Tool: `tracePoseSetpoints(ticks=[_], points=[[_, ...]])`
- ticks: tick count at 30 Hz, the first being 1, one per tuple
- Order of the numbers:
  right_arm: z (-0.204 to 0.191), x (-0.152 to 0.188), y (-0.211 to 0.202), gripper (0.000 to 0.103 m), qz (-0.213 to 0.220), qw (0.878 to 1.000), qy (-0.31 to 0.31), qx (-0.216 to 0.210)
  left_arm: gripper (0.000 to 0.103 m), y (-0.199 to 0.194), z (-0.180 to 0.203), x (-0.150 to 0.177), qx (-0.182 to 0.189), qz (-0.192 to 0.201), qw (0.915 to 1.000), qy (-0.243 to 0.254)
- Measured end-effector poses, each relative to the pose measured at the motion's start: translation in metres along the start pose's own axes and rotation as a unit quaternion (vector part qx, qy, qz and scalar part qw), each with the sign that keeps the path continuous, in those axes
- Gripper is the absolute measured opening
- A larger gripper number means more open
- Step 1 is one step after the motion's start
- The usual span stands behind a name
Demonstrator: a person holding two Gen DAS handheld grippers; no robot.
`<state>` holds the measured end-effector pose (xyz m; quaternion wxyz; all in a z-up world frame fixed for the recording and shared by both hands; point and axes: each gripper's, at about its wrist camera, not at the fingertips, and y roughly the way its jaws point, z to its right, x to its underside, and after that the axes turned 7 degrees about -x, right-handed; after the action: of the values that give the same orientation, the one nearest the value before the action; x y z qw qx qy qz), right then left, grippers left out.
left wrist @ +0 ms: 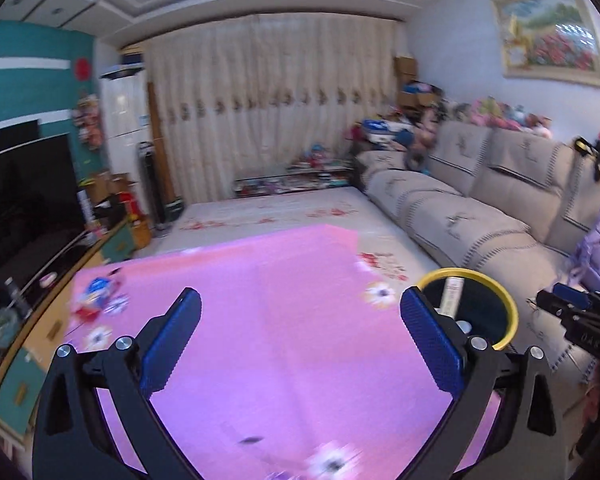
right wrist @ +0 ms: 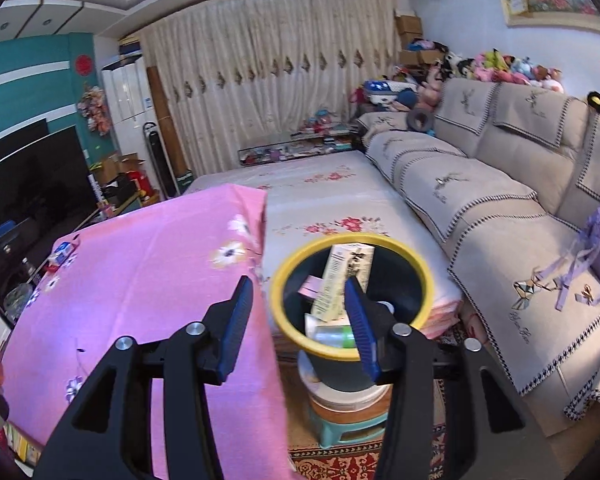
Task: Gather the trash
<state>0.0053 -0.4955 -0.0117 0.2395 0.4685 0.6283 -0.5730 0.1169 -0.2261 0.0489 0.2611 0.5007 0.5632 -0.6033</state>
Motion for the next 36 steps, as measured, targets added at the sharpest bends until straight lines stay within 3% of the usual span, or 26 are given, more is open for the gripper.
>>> tracePoseSetpoints(ticks=[7, 13, 21, 36], points=[[-0.034, 0.005, -0.02, 0.059, 0.007, 1.0, -0.025, 0.004, 0.098, -0.051, -0.076, 0.03, -0.063, -0.003, 0.998, -0.011], [-0.05, 0.014, -0.037, 0.063, 0.015, 0.999, -0.041, 0.007, 0.098, -0.085, -0.11, 0.056, -0.025, -0.013, 0.997, -0.072], [-0.064, 0.021, -0.05, 0.063, 0.019, 0.998, -0.056, -0.005, 0.098, -0.113, -0.121, 0.083, -0.05, -0.009, 0.9949, -0.088], [-0.066, 0.019, -0.054, 0.064, 0.028, 0.998, -0.054, -0.005, 0.098, -0.112, -0.107, 0.071, -0.062, -0.005, 0.9948, -0.08]])
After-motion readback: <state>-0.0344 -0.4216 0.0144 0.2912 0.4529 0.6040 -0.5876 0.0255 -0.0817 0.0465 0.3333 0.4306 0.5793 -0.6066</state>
